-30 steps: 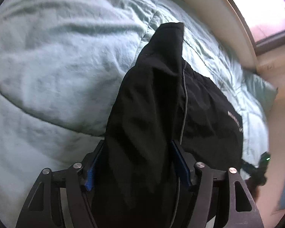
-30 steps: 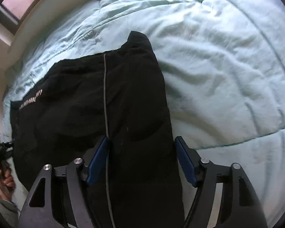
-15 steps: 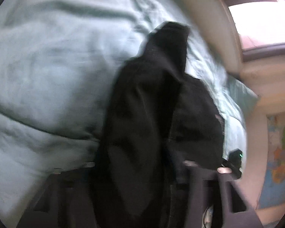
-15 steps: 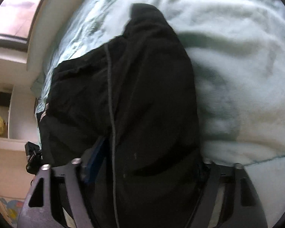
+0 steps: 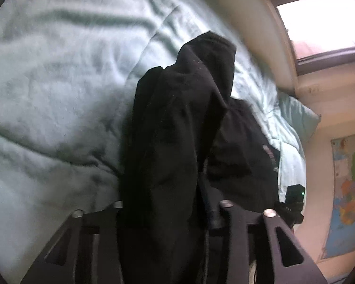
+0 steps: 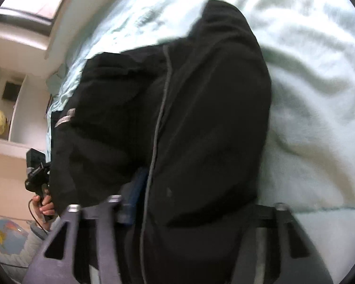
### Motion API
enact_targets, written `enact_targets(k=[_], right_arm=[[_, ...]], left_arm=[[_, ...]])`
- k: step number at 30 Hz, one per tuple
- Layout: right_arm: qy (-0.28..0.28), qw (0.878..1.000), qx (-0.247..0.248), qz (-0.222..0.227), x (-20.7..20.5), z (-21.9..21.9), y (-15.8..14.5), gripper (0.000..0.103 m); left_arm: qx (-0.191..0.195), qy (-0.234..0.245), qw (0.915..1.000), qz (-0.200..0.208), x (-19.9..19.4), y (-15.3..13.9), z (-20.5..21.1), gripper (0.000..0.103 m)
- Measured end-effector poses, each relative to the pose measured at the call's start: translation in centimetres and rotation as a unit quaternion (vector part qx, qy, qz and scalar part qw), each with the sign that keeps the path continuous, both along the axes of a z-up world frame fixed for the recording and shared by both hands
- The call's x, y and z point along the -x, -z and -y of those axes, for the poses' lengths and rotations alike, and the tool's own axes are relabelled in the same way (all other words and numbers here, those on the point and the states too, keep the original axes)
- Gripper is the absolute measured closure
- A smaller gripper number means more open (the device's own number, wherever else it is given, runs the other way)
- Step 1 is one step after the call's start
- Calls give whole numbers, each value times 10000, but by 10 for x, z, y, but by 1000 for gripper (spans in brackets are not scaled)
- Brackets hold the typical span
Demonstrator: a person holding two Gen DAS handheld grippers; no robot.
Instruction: Fold large clothes
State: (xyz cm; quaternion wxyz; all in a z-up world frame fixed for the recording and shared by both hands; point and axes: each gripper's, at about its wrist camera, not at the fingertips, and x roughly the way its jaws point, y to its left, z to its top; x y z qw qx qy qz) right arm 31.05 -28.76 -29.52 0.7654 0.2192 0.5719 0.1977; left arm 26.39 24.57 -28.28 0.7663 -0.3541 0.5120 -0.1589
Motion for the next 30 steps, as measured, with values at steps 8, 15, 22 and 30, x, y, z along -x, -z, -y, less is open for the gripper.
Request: enact_targets(k=[8,15,22,30], right_arm=[[-337,9949,-34,954,76,-33,-87,71],[-199,9889,-338,1430,163,-33,-148,72],[-87,9908,-134,1345,243,-27,-187,72],[103,9991,388,119,290,-16,-127,72]], left_arm=[[343,142,9927,1151,76,-99,30,73],[369,156,9842,1724,168,-166,33,73],[355,270,9853,1652,239,-184,39,73],[201,348,9975,573,278,-112,47,72]])
